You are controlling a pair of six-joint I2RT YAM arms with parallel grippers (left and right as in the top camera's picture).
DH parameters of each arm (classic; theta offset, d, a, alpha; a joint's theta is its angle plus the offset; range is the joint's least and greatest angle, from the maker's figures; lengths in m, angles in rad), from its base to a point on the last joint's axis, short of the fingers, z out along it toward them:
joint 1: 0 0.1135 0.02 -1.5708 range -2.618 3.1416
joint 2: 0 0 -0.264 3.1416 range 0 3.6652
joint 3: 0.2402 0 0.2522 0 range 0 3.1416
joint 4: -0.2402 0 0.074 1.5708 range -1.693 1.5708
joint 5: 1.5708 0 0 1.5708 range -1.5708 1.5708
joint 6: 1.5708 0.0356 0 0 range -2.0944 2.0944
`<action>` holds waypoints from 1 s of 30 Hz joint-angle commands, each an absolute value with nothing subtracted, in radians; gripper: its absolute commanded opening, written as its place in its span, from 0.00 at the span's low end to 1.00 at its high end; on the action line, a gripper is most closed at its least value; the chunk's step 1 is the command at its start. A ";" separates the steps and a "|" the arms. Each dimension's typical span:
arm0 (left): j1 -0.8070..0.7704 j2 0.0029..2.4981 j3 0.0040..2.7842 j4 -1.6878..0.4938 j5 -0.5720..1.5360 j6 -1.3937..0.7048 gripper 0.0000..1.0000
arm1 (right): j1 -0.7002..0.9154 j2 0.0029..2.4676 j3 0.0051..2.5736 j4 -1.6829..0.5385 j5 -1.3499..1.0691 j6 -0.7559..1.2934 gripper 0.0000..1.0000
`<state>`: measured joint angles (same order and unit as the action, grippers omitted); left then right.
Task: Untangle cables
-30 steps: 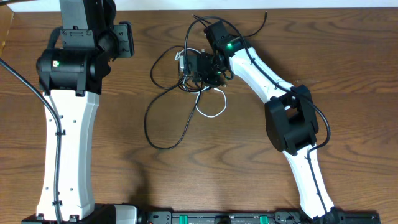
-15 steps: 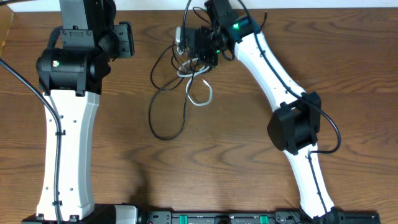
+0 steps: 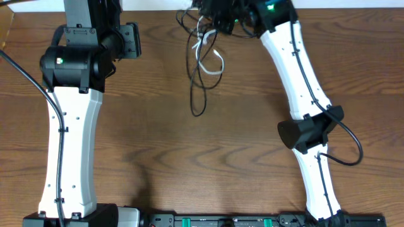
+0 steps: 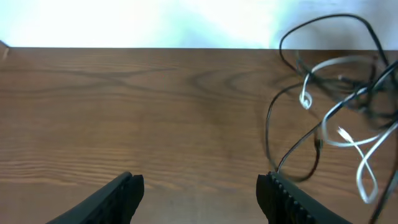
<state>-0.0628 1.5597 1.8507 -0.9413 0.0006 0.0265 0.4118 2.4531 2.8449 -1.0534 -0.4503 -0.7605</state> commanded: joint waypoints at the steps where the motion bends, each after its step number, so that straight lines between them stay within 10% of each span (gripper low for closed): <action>1: -0.063 1.567 1.850 -0.942 0.048 0.029 0.64 | 0.398 2.450 2.959 -1.045 -0.434 -0.694 0.01; 30: -0.305 1.614 1.848 -0.848 0.393 0.048 0.61 | 0.345 2.388 3.101 -1.069 -0.447 -0.600 0.01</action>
